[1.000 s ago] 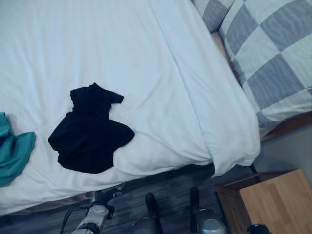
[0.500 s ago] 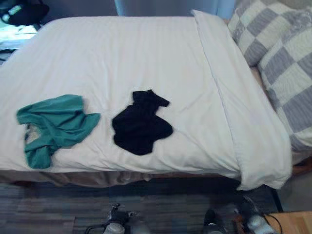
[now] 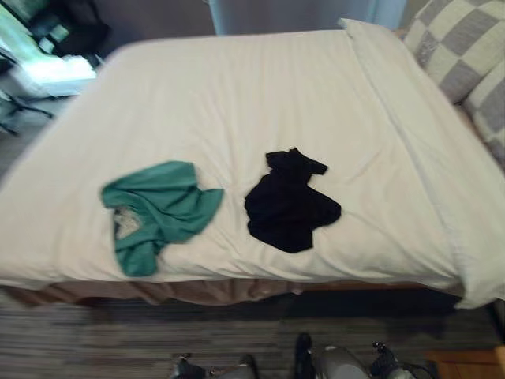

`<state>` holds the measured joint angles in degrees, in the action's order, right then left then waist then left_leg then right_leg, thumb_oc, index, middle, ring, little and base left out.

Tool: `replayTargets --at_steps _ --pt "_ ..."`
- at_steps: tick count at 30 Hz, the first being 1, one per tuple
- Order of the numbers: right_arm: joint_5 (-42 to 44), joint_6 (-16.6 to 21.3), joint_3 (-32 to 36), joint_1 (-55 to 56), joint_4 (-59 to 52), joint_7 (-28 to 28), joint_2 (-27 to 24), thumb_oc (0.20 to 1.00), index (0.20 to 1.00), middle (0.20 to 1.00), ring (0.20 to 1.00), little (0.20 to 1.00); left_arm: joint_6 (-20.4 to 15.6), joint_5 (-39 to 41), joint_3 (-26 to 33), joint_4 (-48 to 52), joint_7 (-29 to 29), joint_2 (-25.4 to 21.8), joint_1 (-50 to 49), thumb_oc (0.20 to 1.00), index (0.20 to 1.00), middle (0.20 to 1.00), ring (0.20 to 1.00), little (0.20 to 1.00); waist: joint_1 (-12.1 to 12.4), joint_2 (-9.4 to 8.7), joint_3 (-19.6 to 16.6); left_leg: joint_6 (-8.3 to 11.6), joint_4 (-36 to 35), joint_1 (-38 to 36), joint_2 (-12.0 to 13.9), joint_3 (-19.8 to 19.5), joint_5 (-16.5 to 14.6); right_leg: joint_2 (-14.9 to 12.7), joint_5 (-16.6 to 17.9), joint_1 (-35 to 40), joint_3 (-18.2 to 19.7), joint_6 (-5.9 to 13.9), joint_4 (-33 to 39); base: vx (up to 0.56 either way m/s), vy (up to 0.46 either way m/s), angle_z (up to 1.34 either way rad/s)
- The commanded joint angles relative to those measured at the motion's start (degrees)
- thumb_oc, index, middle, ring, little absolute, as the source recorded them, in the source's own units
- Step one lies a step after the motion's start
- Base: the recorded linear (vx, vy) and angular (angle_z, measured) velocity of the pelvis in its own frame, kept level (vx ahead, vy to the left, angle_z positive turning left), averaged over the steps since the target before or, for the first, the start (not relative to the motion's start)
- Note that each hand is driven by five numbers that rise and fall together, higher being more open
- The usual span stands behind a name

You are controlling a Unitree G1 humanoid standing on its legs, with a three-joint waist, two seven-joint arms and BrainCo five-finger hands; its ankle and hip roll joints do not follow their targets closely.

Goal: Tidy up the quilt and then pick up the clothes from the bed and put them into the laundry hamper.

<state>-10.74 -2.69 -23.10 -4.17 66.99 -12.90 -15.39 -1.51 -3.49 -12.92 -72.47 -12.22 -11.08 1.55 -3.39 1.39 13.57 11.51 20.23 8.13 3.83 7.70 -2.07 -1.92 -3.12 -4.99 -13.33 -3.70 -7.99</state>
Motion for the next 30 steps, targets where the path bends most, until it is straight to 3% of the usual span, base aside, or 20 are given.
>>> replayTargets --at_steps 1,3,4,6,7,8,9,11,12,13,14,16,17,19,20,21,23,24,30 --pt "-1.55 0.93 -1.73 -5.23 -1.87 -1.1 0.55 1.0 1.0 1.0 1.0 1.0 -2.12 0.8 -2.48 4.7 -0.61 -1.76 4.93 1.0 1.0 1.0 1.0 1.0 -0.65 -1.89 4.04 3.34 7.12 5.85 -1.48 3.07 5.77 -6.26 -5.05 3.76 -1.49 5.44 4.89 -0.1 0.274 -0.25" --pt "-2.57 0.58 -2.41 -5.64 -1.88 -0.53 0.94 1.0 1.0 1.0 1.0 1.0 -2.4 -1.05 -3.81 5.73 -0.85 -0.9 4.06 1.0 1.0 1.0 1.0 1.0 -1.04 -1.26 2.55 -0.57 1.36 1.26 5.01 3.83 1.33 -8.06 -4.12 4.1 -1.47 7.32 5.88 0.0 0.481 -0.24" --pt "-2.14 1.11 -2.43 -5.53 -3.34 0.12 0.27 1.0 1.0 1.0 1.0 1.0 -3.19 -1.67 -3.39 5.85 0.6 -2.63 2.09 1.0 1.0 1.0 1.0 1.0 -0.93 -1.31 0.5 -2.8 -7.47 -2.61 9.96 2.39 -0.08 -11.34 -2.95 3.47 -0.88 9.46 5.76 0.05 0.628 -0.97" --pt "-2.28 1.41 -2.74 -5.76 -5.67 0.56 -0.55 1.0 1.0 1.0 1.0 1.0 -3.07 -0.88 -4.16 5.11 -1.13 -3.38 3.34 1.0 1.0 1.0 1.0 1.0 -1.23 -1.36 -0.98 -2.39 -14.3 -5.04 14.98 -1.8 4.15 -13.97 -2.23 2.59 0.48 11.69 5.75 0.02 0.649 -0.84" --pt "-2.28 1.78 -3.29 -5.71 -6.38 1.06 -0.34 1.0 1.0 1.0 1.0 1.0 -3.24 0.17 -4.34 5.23 -1.25 -2.67 3.75 1.0 1.0 1.0 1.0 1.0 -1.34 -0.86 -1.58 -2.9 -16.98 -6.87 14.89 -3.28 3.33 -14.07 -2.16 2.41 0.67 12.66 5.72 0.07 0.735 -0.03" --pt "-3.74 2.05 -3.32 -5.63 -6.3 1.7 0.17 1.0 1.0 1.0 1.0 1.0 -2.76 -0.29 -5.14 4.69 -1.63 -1.68 4.98 1.0 1.0 1.0 1.0 1.0 -1.98 -0.99 -3.18 -1.05 -20.48 -8.33 14.34 -3.93 1.67 -16.61 0.03 2.44 -0.31 14.4 5.38 0.09 0.655 0.1" --pt "-4.81 1.81 -3.36 -5.97 -6.37 1.6 0.78 1.0 1.0 1.0 1.0 1.0 -2.66 -0.47 -5.29 4.59 -1.61 -1.7 5.49 1.0 1.0 1.0 1.0 1.0 -1.79 -1.93 -3.54 -1.04 -21.85 -9.52 12.69 -3.7 0.63 -18.14 2.44 1.59 0.61 15.38 4.97 0.06 0.5 0.22" --pt "-4.81 1.81 -3.36 -5.97 -6.36 1.6 0.78 1.0 1.0 1.0 1.0 1.0 -2.66 -0.47 -5.29 4.59 -1.61 -1.71 5.49 1.0 1.0 1.0 1.0 1.0 -1.74 -1.96 -3.54 -1.06 -21.87 -9.55 12.66 -3.65 0.64 -18.17 2.45 1.57 0.66 15.39 4.96 -0.05 0.254 0.23" --pt "-7.05 1.33 -5.76 -7.29 -7.85 2.75 4.24 1.0 1.0 1.0 1.0 1.0 -1.88 -1.34 -4.82 3.46 -1.57 -2.88 5.89 1.0 1.0 1.0 1.0 1.0 0.17 -4.49 -3.12 -2.39 -23.76 -11.61 9.54 0.01 -1.76 -23.47 10.25 -0.49 -5.92 16.79 3.83 -0.14 0.497 -0.03" --pt "-7.54 1.63 -7.01 -7.89 -8.56 3.24 4.88 1.0 1.0 1.0 1.0 1.0 -1.88 -1.29 -4.09 3.41 -1.58 -3.44 5.52 1.0 1.0 1.0 1.0 1.0 1.4 -4.51 -2.78 -3.03 -23.73 -12.13 8.91 2.11 -2.39 -24.76 10.49 -0.4 -11.45 16.15 3.82 -0.18 0.692 -0.27" --pt "-8.92 2.17 -8.94 -8.79 -10.17 3.46 5.73 1.0 1.0 1.0 1.0 1.0 -1.64 -1.54 -2.89 3.57 -1.42 -4.1 4.61 1.0 1.0 1.0 1.0 1.0 2.86 -4.0 -2.58 -3.8 -23.72 -12.81 8.6 3.92 -3.45 -23.96 7.68 -0.34 -16.87 15.85 1.36 -0.07 0.331 -0.59" --pt "-8.93 2.15 -9.0 -8.77 -10.19 3.46 5.75 1.0 1.0 1.0 1.0 1.0 -1.63 -1.55 -2.83 3.61 -1.4 -4.13 4.55 1.0 1.0 1.0 1.0 1.0 2.8 -4.0 -2.56 -3.77 -23.7 -12.84 8.66 3.89 -3.47 -23.95 7.52 -0.35 -16.89 15.82 1.2 -0.03 0.174 -0.95" --pt "-9.0 2.42 -9.78 -8.97 -11.14 3.51 5.68 1.0 1.0 1.0 1.0 1.0 -1.09 -2.64 -2.83 3.08 -1.49 -4.98 3.81 1.0 1.0 1.0 1.0 1.0 2.33 -4.43 -2.04 -4.73 -23.17 -12.23 7.38 3.19 -3.33 -18.96 3.95 -0.96 -13.44 14.39 -1.03 -0.11 0.229 -0.16" --pt "-7.34 2.38 -9.69 -7.93 -11.32 3.52 5.33 1.0 1.0 1.0 1.0 1.0 -0.6 -3.54 -3.05 2.15 -0.93 -5.52 3.32 1.0 1.0 1.0 1.0 1.0 0.99 -4.93 -1.51 -6.14 -22.26 -10.55 4.45 1.97 -2.09 -10.62 0.26 -2.12 -5.11 12.52 -1.25 -0.12 0.242 0.29" --pt "-6.87 2.16 -9.49 -7.32 -11.0 3.36 5.22 1.0 1.0 1.0 1.0 1.0 -0.44 -3.84 -2.82 1.55 -0.75 -5.47 2.84 1.0 1.0 1.0 1.0 1.0 0.98 -4.77 -1.41 -6.6 -22.2 -10.65 3.26 1.82 -2.09 -8.71 -0.89 -1.56 -3.78 11.83 -0.97 -0.03 0.114 0.12" --pt "-6.86 2.16 -9.48 -7.33 -11.0 3.36 5.22 1.0 1.0 1.0 1.0 1.0 -0.44 -3.84 -2.82 1.54 -0.75 -5.48 2.85 1.0 1.0 1.0 1.0 1.0 0.95 -4.8 -1.5 -6.62 -22.2 -10.5 3.22 1.8 -1.98 -8.73 -0.74 -1.63 -3.8 11.81 -0.82 -0.01 0.076 0.28" --pt "-3.61 1.51 -6.72 -6.17 -9.63 2.14 4.7 1.0 1.0 1.0 1.0 1.0 -0.08 -2.28 -0.51 -1.0 -1.13 -5.38 2.25 1.0 1.0 1.0 1.0 1.0 0.97 -4.43 -1.62 -6.75 -21.65 -10.08 1.51 1.16 -1.77 -7.52 -1.87 1.87 -3.62 9.85 3.35 0.07 0.044 0.41" --pt "-1.21 0.79 -2.49 -4.32 -5.94 0.62 3.9 1.0 1.0 1.0 1.0 1.0 0.12 -0.13 3.13 -3.0 -1.59 -4.6 -0.77 1.0 1.0 1.0 1.0 1.0 1.05 -4.08 -3.48 -6.96 -21.69 -10.45 1.23 2.91 -1.84 -8.06 -0.21 4.17 -4.21 10.32 7.4 0.16 0.01 0.29" --pt "4.38 1.1 7.42 -0.68 -3.98 -2.81 0.99 1.0 1.0 1.0 1.0 1.0 0.7 3.41 11.9 -5.6 -3.19 -7.86 -5.24 1.0 1.0 1.0 1.0 1.0 0.56 -3.63 -5.72 -6.62 -23.38 -12.42 1.87 4.09 -1.15 -8.0 1.42 7.62 -4.57 11.22 11.94 0.12 -0.027 -0.11"
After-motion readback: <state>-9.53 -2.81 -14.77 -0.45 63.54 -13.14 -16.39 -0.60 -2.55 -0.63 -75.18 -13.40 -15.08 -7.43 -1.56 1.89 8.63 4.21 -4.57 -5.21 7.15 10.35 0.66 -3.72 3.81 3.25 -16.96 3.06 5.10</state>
